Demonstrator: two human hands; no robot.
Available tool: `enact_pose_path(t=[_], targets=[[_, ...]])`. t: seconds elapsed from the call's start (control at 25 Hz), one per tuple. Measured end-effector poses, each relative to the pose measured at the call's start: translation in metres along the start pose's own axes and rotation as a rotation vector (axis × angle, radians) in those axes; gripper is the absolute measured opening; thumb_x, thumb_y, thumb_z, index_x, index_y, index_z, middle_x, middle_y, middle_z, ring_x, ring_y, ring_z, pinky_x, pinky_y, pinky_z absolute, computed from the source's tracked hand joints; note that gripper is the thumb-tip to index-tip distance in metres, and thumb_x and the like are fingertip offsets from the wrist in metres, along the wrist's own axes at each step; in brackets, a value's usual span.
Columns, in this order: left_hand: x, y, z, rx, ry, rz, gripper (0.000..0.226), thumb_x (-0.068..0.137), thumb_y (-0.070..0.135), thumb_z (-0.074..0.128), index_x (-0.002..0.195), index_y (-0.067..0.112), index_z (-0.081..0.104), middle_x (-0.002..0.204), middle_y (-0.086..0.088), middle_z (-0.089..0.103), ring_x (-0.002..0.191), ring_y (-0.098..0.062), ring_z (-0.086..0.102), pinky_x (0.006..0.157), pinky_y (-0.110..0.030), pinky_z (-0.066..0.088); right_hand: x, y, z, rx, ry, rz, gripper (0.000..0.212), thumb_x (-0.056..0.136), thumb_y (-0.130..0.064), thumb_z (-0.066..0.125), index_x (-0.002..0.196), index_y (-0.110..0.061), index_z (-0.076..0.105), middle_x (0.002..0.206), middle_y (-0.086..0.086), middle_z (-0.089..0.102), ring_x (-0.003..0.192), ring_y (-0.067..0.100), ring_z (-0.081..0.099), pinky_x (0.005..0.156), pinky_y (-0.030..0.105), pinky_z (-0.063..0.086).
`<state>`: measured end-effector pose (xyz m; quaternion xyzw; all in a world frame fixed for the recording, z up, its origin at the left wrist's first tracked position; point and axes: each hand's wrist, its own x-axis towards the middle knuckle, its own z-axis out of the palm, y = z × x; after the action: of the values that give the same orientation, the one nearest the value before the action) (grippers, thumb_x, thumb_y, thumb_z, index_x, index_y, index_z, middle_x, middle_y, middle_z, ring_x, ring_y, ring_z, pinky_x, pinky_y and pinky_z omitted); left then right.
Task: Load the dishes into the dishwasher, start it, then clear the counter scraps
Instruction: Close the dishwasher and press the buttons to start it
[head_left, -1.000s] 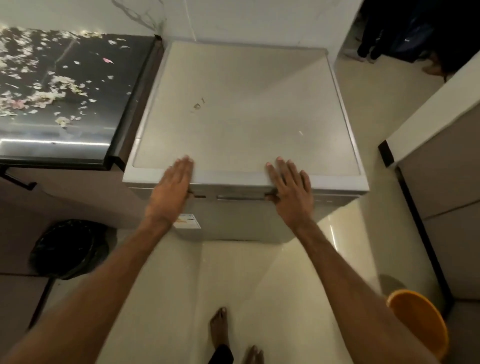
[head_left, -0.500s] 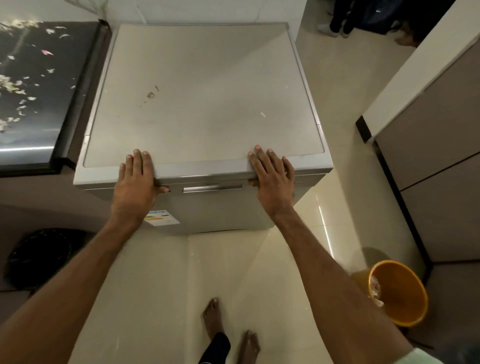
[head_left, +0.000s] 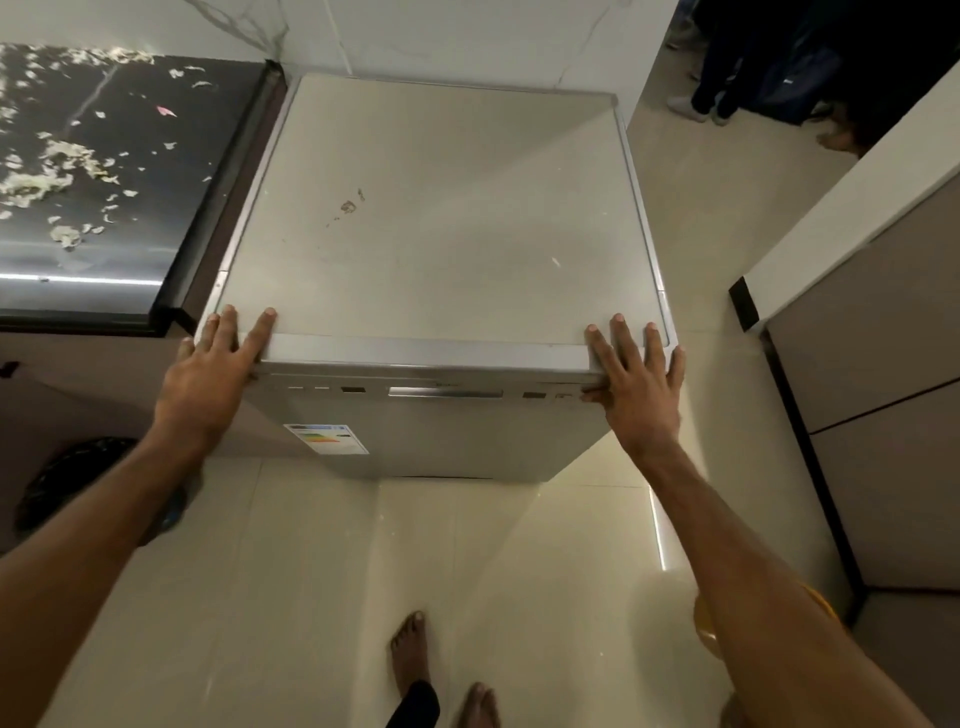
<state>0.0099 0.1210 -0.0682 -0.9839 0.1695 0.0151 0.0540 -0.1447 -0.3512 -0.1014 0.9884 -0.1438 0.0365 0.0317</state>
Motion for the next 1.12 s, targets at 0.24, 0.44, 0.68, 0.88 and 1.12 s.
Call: enact_pose_path(t=[0.24,0.44,0.68,0.88,1.12], targets=[[0.002,0.007,-0.002,0.005,0.01,-0.053,0.083,0.094,-0.006,0.05,0.158,0.026,0.01,0.158,-0.026,0.023,0.144,-0.043,0.028,0.105,-0.055,0.043,-0.001,-0.002,0.002,0.024,0.019,-0.007,0.1,0.082,-0.019,0.076,0.157,-0.036,0.012,0.165,0.001,0.013,0.149,0.038,0.013,0.116,0.067,0.011],[0.006,0.029,-0.008,0.042,-0.039,-0.103,0.071,0.1,0.01,0.05,0.158,0.014,0.011,0.157,-0.03,0.02,0.143,-0.046,0.026,0.11,-0.052,0.036,-0.001,-0.012,-0.004,0.114,0.001,0.034,0.096,0.082,-0.013,0.076,0.156,-0.035,0.018,0.165,0.001,0.014,0.15,0.039,0.009,0.116,0.069,0.006],[0.006,0.033,-0.012,0.047,-0.076,-0.109,0.075,0.098,0.022,0.056,0.158,0.012,0.011,0.157,-0.029,0.023,0.142,-0.046,0.03,0.104,-0.054,0.043,-0.001,-0.012,-0.008,0.094,-0.063,0.042,0.094,0.085,-0.013,0.071,0.157,-0.034,0.015,0.166,0.001,0.008,0.15,0.039,0.006,0.115,0.066,0.001],[0.016,0.04,-0.059,0.047,-0.261,-0.106,0.066,0.096,0.045,0.055,0.147,0.008,0.036,0.139,-0.021,0.051,0.125,-0.036,0.053,0.097,-0.043,0.047,0.015,-0.029,-0.065,0.139,-0.361,0.09,0.067,0.092,-0.034,0.063,0.15,-0.027,0.029,0.16,0.009,0.016,0.143,0.045,0.023,0.113,0.056,0.032],[0.055,0.045,-0.144,-0.071,-0.158,0.02,0.043,0.099,0.041,0.052,0.134,0.017,0.052,0.129,-0.01,0.06,0.117,-0.029,0.059,0.094,-0.037,0.047,0.054,-0.083,-0.144,0.19,-0.563,0.044,0.051,0.094,-0.045,0.057,0.134,-0.015,0.052,0.138,0.01,0.056,0.126,0.026,0.055,0.099,0.036,0.048]])
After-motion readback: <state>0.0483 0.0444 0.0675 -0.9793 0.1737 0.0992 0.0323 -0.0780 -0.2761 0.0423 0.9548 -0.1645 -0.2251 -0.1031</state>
